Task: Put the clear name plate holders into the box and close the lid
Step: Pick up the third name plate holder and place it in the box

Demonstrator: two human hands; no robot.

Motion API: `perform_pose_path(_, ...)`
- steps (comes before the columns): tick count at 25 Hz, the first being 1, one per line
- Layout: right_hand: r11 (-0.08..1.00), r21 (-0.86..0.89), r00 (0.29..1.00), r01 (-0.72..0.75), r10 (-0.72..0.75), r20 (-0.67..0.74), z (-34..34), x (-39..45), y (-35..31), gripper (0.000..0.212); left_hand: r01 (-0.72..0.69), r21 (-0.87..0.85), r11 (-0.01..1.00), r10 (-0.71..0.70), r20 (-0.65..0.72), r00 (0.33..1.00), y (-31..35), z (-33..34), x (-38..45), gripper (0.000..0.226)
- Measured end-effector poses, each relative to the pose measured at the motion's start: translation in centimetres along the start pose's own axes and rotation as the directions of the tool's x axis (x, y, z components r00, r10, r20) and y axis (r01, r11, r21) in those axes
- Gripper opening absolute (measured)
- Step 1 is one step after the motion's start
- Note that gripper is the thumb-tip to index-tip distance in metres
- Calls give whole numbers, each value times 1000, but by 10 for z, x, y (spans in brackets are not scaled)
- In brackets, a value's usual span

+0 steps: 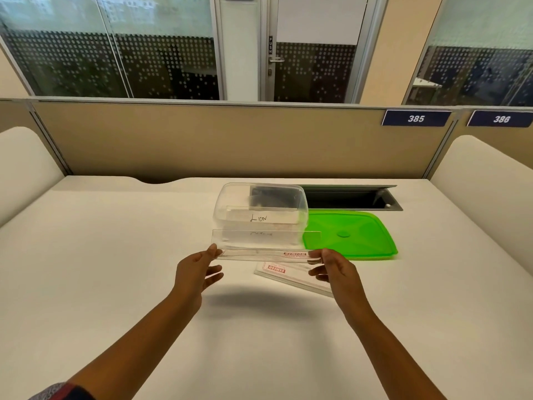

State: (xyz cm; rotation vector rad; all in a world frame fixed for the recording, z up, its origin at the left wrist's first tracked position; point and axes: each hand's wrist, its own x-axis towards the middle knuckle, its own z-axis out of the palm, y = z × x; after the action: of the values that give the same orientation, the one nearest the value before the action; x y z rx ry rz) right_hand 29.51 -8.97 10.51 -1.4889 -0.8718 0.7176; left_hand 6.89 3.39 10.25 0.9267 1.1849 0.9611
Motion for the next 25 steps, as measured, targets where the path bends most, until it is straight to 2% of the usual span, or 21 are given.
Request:
perform_pose_path(2, 1000, 12, 1000, 26, -26, 1, 3, 11, -6, 31, -19, 15, 1000, 19, -2, 1000, 11, 2, 8, 18)
perform_pose_path(6, 989, -100, 994, 105, -104, 16, 10, 48, -24, 14, -64, 98, 993, 62, 23, 998, 36, 12, 30, 15)
perform_pose_path(9, 980, -108, 984, 166, -172, -51, 14, 80, -31, 16, -117, 149, 982, 110, 54, 992, 53, 19, 47, 8)
perform_pose_path(13, 982, -114, 980, 151, -163, -110, 19, 110, -25, 10, -163, 207, 965, 163, 17, 987, 61, 25, 68, 23)
perform_pose_path(17, 955, -283, 973, 83, -139, -183, 27, 127, -10, 16, -151, 264, 953, 156, 0, 988, 60, 29, 91, 28)
perform_pose_path(18, 952, -299, 974, 58, -119, -190, 28, 131, -7, 18, -153, 345, 926, 159, 13, 987, 58, 29, 97, 28)
perform_pose_path(21, 940, -340, 985, -12, -47, -166, 32, 142, -3, 24, -165, 631, 758, 154, 72, 985, 54, 29, 109, 23)
perform_pose_path(23, 898, -440, 988, -25, -46, -149, 34, 148, -1, 24, -141, 699, 701, 131, 68, 989, 52, 30, 116, 23)
perform_pose_path(25, 851, -524, 983, -19, -79, -165, 35, 150, 0, 25, -125, 714, 689, 116, 62, 991, 51, 32, 120, 25)
